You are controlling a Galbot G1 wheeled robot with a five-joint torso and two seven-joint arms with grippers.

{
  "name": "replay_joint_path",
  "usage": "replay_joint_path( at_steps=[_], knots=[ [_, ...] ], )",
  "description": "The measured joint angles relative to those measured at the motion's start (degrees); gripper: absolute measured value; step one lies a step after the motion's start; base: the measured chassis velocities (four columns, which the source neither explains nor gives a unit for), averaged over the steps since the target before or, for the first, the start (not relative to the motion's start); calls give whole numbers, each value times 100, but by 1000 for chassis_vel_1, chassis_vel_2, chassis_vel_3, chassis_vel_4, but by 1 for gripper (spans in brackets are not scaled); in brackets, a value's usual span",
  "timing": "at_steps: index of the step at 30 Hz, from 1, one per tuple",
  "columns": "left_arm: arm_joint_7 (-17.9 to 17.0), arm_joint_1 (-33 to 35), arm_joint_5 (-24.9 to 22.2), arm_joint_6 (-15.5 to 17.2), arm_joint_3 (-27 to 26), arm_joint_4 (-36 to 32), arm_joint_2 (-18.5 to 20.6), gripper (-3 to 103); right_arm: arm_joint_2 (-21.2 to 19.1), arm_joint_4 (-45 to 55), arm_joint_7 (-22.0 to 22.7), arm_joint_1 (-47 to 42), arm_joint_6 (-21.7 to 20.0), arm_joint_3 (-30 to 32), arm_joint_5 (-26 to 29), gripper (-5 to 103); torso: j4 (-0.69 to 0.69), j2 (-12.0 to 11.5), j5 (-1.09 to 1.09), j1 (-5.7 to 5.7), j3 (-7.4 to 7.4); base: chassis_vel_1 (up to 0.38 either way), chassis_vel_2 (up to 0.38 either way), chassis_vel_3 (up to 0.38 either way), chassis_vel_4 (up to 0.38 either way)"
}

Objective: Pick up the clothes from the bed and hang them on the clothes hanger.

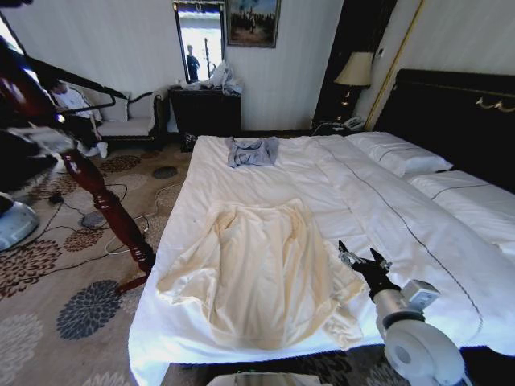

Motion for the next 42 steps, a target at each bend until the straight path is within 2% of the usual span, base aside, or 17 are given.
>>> replay_joint_path(
  at_steps=[2,5,6,8,12,15,21,31,37,40,42],
  knots=[
    [23,8,147,69,-51,123,-6,100,2,-9,-1,-1,3,-10,-11,100,0,0,0,0,0,0,0,0,0],
    [201,-26,784,108,-72,546,72,100,-14,-15,0,-4,5,-27,-10,100,1,0,-2,0,0,0,0,0,0],
    [222,-87,838,141,-11,650,157,100,-19,-15,1,7,4,-39,-5,100,2,0,-1,0,0,0,0,0,0],
    [201,-182,845,200,101,722,228,100,-19,-15,2,20,5,-48,-4,100,1,0,0,0,0,0,0,0,0],
    [-39,-636,935,433,779,1019,545,100,11,-6,21,98,-5,-84,36,100,-3,0,2,1,0,0,0,0,0],
    [-208,-713,784,497,993,1091,519,100,42,29,25,94,-9,-72,46,100,-2,0,0,1,0,0,0,0,0],
    [-260,-752,846,508,1161,1344,376,100,67,68,26,59,-9,-31,66,100,1,0,-2,0,0,0,0,0,0],
    [-286,-957,1142,499,1360,1762,519,100,156,104,29,59,-17,-165,37,100,0,0,-1,0,0,0,0,0,0],
    [-379,-1524,1240,484,1912,1942,684,100,238,55,26,66,-14,-295,-36,100,-1,0,0,0,0,0,0,0,0],
    [-545,-1968,1237,485,2407,2066,838,100,299,45,18,116,-10,-409,-59,100,-2,0,0,0,0,0,0,0,0],
    [-600,-2011,1218,485,2472,2087,881,100,331,33,13,130,-8,-457,-90,100,-1,0,0,0,0,0,0,0,0]
  ],
)
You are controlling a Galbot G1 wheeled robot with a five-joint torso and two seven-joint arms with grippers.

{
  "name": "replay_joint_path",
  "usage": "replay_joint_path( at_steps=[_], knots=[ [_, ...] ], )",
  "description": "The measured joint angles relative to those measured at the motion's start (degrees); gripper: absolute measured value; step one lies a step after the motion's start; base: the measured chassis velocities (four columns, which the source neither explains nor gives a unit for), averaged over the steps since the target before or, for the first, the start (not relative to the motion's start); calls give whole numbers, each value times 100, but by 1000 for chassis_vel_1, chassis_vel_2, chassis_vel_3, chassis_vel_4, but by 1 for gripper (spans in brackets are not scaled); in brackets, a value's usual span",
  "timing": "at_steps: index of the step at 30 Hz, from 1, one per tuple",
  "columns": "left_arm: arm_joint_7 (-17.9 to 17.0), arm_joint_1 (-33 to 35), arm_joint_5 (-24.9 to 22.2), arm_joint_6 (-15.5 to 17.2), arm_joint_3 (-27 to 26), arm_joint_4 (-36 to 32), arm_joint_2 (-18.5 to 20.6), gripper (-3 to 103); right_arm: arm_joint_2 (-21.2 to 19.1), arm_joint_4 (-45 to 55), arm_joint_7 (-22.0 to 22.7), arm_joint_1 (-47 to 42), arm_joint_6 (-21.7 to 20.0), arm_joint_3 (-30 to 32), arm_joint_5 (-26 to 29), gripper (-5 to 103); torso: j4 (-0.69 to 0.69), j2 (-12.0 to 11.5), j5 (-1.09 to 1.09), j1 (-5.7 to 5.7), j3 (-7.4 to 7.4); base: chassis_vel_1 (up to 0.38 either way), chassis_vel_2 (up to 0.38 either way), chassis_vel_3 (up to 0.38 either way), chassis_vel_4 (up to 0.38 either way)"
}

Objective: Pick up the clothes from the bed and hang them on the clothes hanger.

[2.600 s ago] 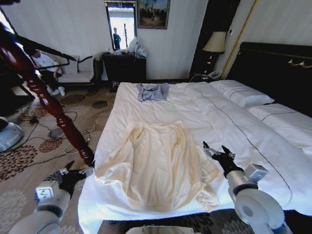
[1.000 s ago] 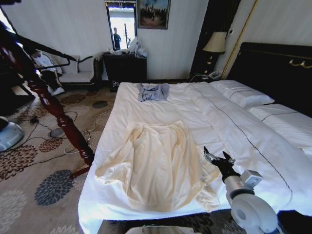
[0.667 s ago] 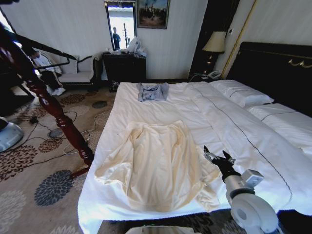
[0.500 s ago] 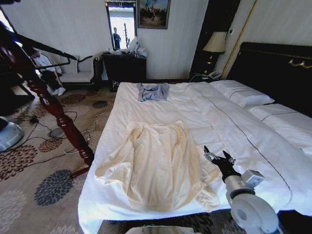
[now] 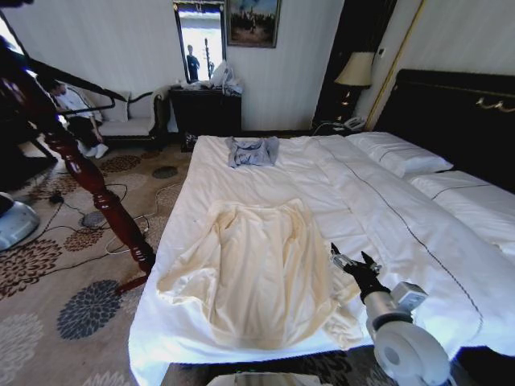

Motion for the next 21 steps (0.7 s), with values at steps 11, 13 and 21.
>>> replay_joint_path(
  at_steps=[11,13,21],
  knots=[
    [-142,8,-186,0,104,319,326,102,102,13,-40,74,25,-187,-102,100,1,0,0,-1,0,0,0,0,0],
    [-147,20,-188,0,117,362,392,98,102,26,-41,85,25,-191,-94,100,0,0,0,0,0,0,0,0,0],
    [-230,89,-319,0,134,410,574,75,219,44,-66,112,27,-316,-155,100,0,0,0,0,0,0,0,0,0]
  ],
)
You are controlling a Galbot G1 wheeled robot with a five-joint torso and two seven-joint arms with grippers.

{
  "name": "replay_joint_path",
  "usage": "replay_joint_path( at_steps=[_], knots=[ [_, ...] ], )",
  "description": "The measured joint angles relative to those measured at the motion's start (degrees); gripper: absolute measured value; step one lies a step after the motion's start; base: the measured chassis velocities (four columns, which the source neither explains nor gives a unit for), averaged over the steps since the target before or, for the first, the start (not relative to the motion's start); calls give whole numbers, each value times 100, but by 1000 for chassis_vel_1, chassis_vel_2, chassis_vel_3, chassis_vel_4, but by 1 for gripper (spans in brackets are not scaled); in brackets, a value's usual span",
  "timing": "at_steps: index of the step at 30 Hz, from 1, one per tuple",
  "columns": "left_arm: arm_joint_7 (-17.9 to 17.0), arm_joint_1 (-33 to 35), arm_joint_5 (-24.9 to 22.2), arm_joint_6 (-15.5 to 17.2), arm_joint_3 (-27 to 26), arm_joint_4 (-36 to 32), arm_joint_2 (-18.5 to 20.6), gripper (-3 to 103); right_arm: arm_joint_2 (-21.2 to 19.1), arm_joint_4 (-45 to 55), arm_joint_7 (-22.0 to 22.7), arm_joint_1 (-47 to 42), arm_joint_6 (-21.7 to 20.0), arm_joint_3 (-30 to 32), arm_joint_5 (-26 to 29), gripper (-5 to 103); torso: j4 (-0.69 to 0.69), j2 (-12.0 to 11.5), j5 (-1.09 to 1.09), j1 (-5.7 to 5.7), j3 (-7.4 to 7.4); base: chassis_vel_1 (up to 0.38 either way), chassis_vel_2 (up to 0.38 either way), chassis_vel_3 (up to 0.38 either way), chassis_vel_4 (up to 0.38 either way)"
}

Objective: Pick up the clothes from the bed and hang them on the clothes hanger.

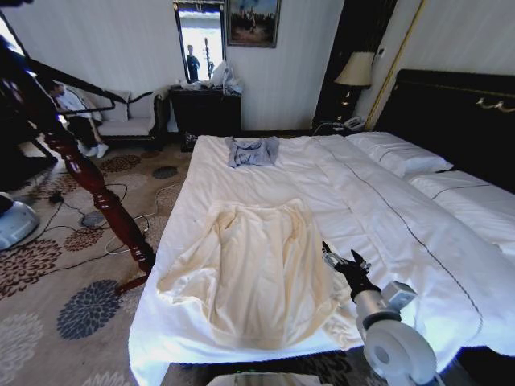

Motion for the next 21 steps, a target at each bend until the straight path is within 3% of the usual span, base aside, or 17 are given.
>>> replay_joint_path(
  at_steps=[4,8,11,21],
  knots=[
    [-17,40,-24,0,-3,45,10,53,43,11,-20,20,0,-67,-57,100,0,0,-1,0,0,0,0,0,0],
    [-13,46,-16,0,-6,57,-2,42,38,11,-22,23,0,-72,-62,100,0,-1,0,0,0,0,0,0,0],
    [-3,43,25,-1,-12,47,-24,26,58,11,-30,21,-3,-114,-112,100,0,0,0,0,0,0,0,0,0],
    [44,34,74,-3,-45,12,-30,22,119,11,-66,-40,-3,-185,-237,100,0,0,0,0,0,0,0,0,0]
  ],
)
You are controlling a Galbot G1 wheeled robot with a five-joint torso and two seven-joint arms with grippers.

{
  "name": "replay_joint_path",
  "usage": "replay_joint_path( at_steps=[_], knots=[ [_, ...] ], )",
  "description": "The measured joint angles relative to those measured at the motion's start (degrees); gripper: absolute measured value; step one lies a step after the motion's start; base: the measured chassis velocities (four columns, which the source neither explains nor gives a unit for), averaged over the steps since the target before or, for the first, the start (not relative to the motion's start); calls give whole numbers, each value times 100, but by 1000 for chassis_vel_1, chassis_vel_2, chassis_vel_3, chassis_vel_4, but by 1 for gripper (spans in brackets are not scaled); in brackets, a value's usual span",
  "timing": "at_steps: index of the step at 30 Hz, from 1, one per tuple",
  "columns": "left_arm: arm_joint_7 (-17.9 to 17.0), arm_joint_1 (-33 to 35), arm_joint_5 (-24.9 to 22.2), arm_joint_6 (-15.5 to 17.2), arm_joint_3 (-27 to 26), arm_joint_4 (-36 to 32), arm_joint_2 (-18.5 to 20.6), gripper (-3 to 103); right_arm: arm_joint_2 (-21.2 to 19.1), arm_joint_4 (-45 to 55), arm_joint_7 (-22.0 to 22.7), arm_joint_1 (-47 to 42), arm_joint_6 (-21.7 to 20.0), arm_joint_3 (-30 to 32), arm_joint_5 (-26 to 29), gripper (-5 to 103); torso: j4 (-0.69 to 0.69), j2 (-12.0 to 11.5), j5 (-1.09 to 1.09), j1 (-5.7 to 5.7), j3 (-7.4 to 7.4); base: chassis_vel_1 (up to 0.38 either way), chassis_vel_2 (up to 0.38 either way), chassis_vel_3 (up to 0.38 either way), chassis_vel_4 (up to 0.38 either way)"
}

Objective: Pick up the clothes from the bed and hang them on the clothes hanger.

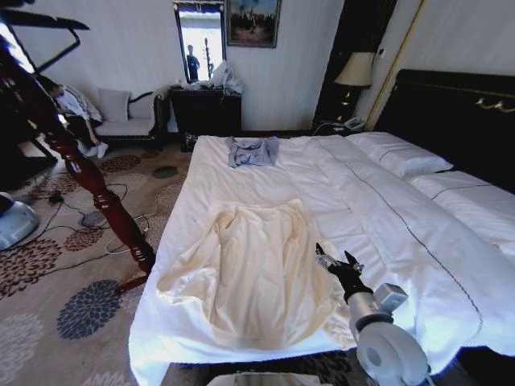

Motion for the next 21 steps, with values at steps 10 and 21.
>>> replay_joint_path(
  at_steps=[10,21],
  knots=[
    [178,-6,-11,0,-105,-264,-68,22,8,2,-1,-7,0,9,-2,100,0,0,0,0,0,0,0,0,0],
    [609,171,-182,-1,-227,-1273,-408,22,-20,-36,27,1,-1,134,37,100,0,0,2,0,0,0,0,0,0]
  ],
)
